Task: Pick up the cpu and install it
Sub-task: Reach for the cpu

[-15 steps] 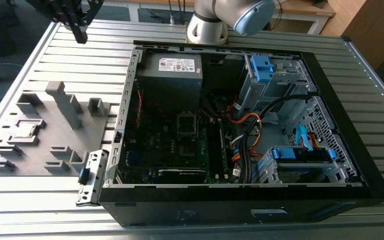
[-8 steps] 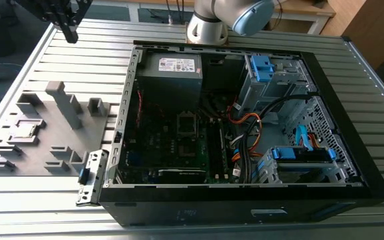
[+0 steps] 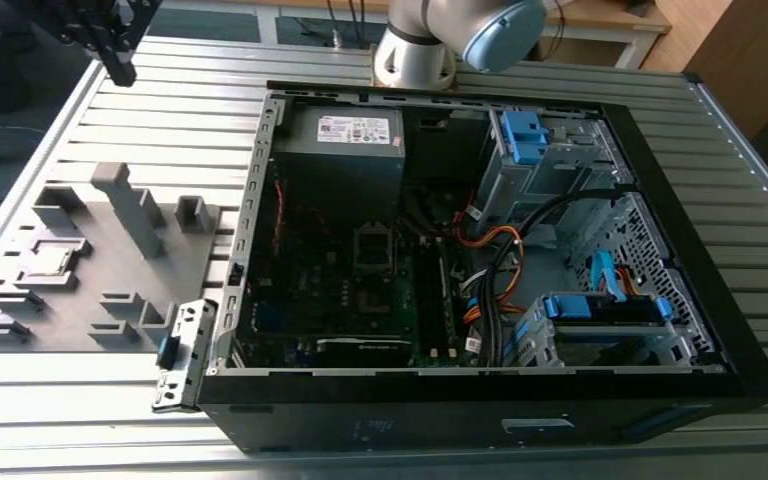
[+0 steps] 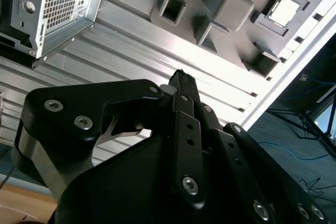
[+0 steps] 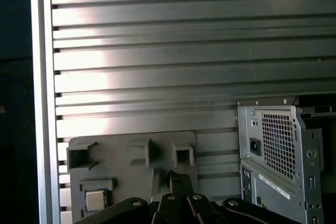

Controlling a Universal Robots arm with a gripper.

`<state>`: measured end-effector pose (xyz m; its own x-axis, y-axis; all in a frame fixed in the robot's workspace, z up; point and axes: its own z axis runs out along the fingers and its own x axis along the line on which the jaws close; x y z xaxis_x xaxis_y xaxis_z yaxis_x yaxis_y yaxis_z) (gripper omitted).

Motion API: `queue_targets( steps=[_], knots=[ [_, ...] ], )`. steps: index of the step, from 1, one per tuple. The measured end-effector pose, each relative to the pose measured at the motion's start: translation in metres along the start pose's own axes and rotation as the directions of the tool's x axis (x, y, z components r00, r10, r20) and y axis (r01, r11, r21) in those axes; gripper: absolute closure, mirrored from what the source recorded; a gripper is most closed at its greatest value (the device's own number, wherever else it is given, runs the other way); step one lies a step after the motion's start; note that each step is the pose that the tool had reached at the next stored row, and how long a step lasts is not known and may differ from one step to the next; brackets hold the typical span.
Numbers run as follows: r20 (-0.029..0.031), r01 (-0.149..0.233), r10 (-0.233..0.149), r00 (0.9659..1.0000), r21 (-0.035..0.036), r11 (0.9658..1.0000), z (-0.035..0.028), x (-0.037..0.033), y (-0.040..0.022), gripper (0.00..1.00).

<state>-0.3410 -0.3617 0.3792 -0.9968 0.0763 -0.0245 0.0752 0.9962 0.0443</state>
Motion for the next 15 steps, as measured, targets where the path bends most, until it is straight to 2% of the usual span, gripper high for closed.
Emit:
queue_targets(
  steps=[15],
  knots=[
    [0.0000, 0.000, 0.000, 1.0000, 0.0000, 1.0000, 0.0029, 0.0409, -0.0031, 0.89]
  ],
)
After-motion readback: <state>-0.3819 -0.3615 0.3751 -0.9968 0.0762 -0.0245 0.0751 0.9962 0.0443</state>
